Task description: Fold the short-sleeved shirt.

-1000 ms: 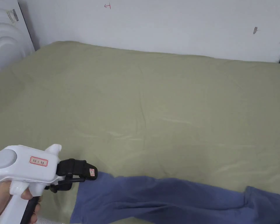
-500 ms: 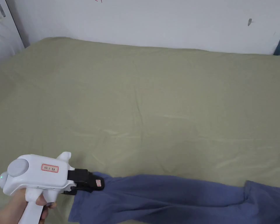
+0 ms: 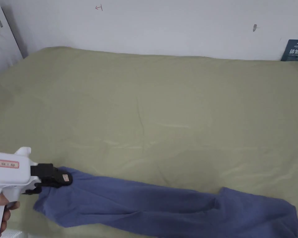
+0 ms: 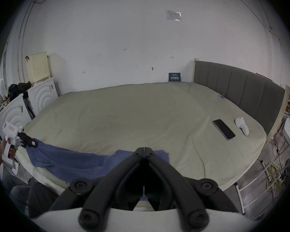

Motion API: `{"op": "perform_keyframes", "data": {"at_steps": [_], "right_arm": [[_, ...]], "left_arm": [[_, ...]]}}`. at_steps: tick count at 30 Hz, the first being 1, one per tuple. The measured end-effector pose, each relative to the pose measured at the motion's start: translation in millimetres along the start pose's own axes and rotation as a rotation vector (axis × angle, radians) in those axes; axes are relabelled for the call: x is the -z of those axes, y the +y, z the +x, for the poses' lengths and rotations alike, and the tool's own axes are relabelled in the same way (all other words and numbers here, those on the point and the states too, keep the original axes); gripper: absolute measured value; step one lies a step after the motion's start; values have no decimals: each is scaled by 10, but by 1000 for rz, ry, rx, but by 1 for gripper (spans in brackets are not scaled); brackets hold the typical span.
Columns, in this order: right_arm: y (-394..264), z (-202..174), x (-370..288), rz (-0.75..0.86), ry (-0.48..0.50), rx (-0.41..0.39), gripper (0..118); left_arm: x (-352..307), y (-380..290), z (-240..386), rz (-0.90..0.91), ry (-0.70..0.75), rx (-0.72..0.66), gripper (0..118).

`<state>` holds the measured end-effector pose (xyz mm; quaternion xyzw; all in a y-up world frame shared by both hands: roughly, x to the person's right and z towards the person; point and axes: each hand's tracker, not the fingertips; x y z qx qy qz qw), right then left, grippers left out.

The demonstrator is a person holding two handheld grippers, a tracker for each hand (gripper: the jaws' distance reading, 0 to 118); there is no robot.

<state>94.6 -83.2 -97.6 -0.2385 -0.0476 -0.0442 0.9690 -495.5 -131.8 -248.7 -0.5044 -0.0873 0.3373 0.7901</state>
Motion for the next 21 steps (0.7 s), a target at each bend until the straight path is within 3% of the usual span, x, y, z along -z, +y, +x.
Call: {"op": "perform_keyframes", "data": {"at_steps": [9, 17, 18, 20, 21], "right_arm": [[-124, 63, -72, -6, 27, 6, 0], [-255, 269, -80, -29, 27, 36, 0], [-278, 305, -63, -30, 27, 41, 0], [-304, 348, -39, -34, 19, 49, 0], [-313, 369, -26, -40, 16, 54, 0]], "left_arm": [[225, -430, 1530, -41, 96, 312, 16], [1272, -941, 2400, -153, 134, 469, 16], [1432, -992, 2445, -178, 132, 479, 17], [1710, -1113, 2517, -202, 119, 488, 32], [1851, -1178, 2535, -191, 93, 531, 32]]}}
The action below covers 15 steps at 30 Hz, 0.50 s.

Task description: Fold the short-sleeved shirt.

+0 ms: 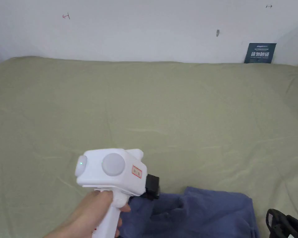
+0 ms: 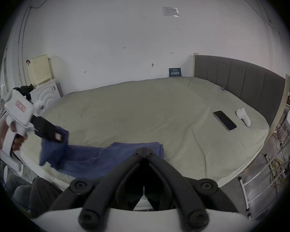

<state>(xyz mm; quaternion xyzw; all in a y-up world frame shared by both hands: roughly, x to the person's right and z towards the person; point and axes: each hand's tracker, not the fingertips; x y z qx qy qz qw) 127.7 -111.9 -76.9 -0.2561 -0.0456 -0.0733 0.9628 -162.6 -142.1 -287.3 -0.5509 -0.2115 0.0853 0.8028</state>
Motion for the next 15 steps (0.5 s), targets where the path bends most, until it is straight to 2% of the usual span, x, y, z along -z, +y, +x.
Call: {"op": "perform_keyframes", "data": {"at_steps": [1, 2, 3, 7, 8, 9, 10, 11, 15], "right_arm": [[-9, 12, 16, -4, 0, 4, 0], [-19, 23, 32, -9, -1, 7, 0], [-27, 39, 43, -14, -2, 11, 0], [-47, 63, 89, -29, 4, 11, 0], [-53, 70, 103, -31, 7, 11, 0], [-59, 59, 120, -34, 9, 15, 0], [-65, 55, 136, -37, 13, 18, 0], [-74, 55, 152, -41, 18, 22, 0], [-122, 12, 206, -61, 33, 33, 0]], "left_arm": [[100, -1, 28, 6, -7, 13, 77], [213, 4, 52, -4, 11, 4, 108], [238, 3, 82, 0, 3, 5, 117], [-56, 18, -91, 34, -78, -52, 114], [-162, 9, -165, 55, -96, -51, 110], [-289, -11, -260, 76, -96, -62, 96], [-375, -29, -350, 101, -102, -79, 42], [-445, -55, -438, 101, -107, -89, 0], [-362, -106, -665, 72, -98, -100, 0]]}}
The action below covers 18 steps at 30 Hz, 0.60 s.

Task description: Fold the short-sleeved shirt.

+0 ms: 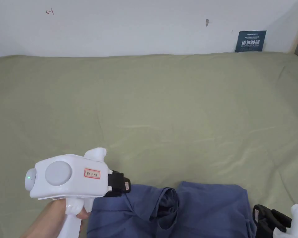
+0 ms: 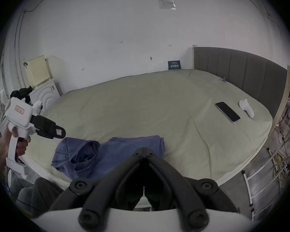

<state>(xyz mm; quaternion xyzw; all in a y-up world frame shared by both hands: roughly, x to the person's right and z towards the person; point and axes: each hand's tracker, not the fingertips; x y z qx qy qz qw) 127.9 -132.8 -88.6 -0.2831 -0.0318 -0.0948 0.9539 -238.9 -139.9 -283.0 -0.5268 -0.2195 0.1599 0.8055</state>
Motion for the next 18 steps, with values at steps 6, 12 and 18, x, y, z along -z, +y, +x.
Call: {"op": "perform_keyframes", "data": {"at_steps": [6, 12, 18], "right_arm": [[-32, -15, -26, -17, -4, -5, 0], [-45, 55, -9, -46, -28, -4, 0], [-31, -23, 70, -58, -21, -15, 0]], "left_arm": [[675, -243, 304, -147, -145, -20, 0], [1186, -387, 548, -168, -153, -17, 0], [325, -245, 345, -67, -97, 66, 0]]}}
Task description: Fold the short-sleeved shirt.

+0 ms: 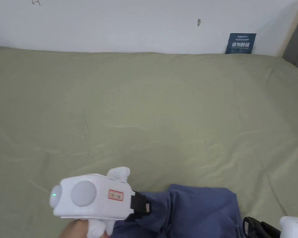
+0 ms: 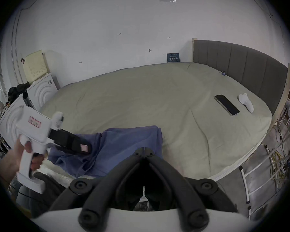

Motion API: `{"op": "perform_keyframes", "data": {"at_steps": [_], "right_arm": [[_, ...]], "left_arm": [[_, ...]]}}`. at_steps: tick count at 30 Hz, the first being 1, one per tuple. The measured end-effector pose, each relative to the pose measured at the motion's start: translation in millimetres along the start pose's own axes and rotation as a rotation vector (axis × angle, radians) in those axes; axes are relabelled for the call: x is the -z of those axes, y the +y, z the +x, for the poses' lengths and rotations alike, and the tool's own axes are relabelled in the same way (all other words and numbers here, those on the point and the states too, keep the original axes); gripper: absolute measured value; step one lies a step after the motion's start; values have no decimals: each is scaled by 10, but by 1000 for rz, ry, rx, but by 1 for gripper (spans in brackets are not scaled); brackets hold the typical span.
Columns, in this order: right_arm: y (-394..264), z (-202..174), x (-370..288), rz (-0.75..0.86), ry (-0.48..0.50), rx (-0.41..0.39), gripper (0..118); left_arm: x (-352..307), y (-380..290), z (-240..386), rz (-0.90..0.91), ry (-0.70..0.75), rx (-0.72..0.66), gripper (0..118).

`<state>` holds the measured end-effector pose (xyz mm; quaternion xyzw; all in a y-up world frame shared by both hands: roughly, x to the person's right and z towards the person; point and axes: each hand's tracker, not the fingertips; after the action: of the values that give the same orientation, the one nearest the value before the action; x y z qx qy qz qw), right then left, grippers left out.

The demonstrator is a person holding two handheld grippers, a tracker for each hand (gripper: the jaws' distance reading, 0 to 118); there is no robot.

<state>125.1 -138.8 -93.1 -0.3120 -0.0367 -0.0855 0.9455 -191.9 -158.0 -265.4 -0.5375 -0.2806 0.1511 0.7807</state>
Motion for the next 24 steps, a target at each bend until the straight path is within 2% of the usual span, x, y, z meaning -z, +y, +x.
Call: {"op": "perform_keyframes", "data": {"at_steps": [5, 9, 12, 13, 14, 15, 16, 17, 22, 24], "right_arm": [[7, -199, 62, -8, 38, -20, 0], [7, -367, 103, -12, 69, -48, 0], [14, -462, 109, -9, 80, -59, 0], [21, -485, 109, -10, 83, -61, 0], [26, -501, 107, -11, 85, -65, 0], [33, -521, 101, -12, 86, -72, 0], [40, -530, 95, -12, 86, -78, 0], [47, -530, 94, -13, 86, -85, 0], [61, -496, 105, -21, 68, -91, 0], [48, -465, 114, -25, 57, -83, 0]], "left_arm": [[-901, -52, -509, 104, 78, -62, 0], [-1099, -96, -948, 66, 146, -80, 0], [-998, -128, -1137, 29, 27, -155, 0], [-942, -135, -1174, 33, 9, -164, 4], [-877, -111, -1194, 33, 6, -156, 20], [-810, -99, -1235, 30, -15, -150, 53], [-745, -90, -1276, 28, -28, -166, 98], [-675, -80, -1294, 13, -55, -188, 111], [-297, -13, -1411, -36, -270, -318, 106], [-127, -37, -1359, -63, -326, -305, 98]]}}
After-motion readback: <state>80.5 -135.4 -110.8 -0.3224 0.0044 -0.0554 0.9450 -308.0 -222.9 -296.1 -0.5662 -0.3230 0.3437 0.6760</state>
